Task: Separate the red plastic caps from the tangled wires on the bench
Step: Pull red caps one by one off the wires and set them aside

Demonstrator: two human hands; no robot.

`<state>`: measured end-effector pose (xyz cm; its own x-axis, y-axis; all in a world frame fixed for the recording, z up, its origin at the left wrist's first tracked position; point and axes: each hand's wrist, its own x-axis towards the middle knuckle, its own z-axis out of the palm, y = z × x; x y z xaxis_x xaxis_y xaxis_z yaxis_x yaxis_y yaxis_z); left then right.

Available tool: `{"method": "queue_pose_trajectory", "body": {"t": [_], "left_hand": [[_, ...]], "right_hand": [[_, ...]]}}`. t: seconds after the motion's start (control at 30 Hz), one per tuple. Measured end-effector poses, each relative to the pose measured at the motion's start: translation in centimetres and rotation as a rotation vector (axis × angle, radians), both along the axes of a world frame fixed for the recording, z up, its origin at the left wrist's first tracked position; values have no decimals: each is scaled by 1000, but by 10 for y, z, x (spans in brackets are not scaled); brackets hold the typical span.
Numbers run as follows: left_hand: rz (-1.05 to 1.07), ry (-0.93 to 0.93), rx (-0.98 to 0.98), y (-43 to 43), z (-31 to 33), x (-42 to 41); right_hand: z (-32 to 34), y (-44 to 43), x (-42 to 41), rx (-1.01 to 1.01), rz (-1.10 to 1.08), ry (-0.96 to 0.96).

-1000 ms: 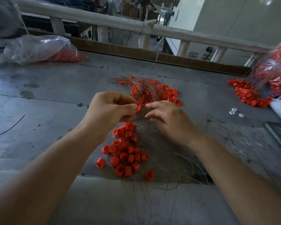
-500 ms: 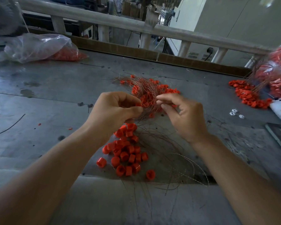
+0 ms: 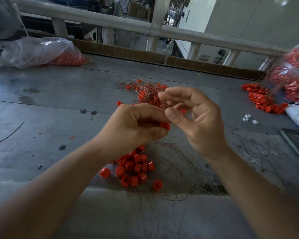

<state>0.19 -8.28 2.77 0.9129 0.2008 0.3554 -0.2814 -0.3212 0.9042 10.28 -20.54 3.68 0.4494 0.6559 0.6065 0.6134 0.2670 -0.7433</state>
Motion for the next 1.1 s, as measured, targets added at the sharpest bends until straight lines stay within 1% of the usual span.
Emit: {"method": "queue_pose_trajectory", "body": {"t": [0.1, 0.2, 0.4, 0.47, 0.57, 0.63, 0.73, 0.83, 0.93, 1.1], "left_hand": [[-65, -70, -190, 1, 2, -1], [-88, -110, -302, 2, 2, -2], [-99, -126, -302, 3, 4, -2], [-75, -118, -316, 4, 3, -2], [-24, -105, -337, 6, 2, -1], [-8, -95, -341, 8, 2, -1], [3, -91, -414, 10, 2, 0], [12, -91, -485, 11, 1, 0], [29, -88, -479, 10, 1, 1], [47, -56, -428, 8, 1, 0]], "right_hand": [[0, -1, 2, -94, 104, 122], [-1, -2, 2, -135, 68, 61], [3, -5, 3, -149, 13, -27], [4, -5, 5, -162, -10, -105], [5, -7, 10, -168, -91, -210], [6, -8, 13, -161, -161, -248], [8, -11, 18, -157, -228, -227], [11, -15, 22, -159, -220, -162], [13, -16, 20, -153, -198, -111], [11, -15, 13, -161, -154, -129]]}}
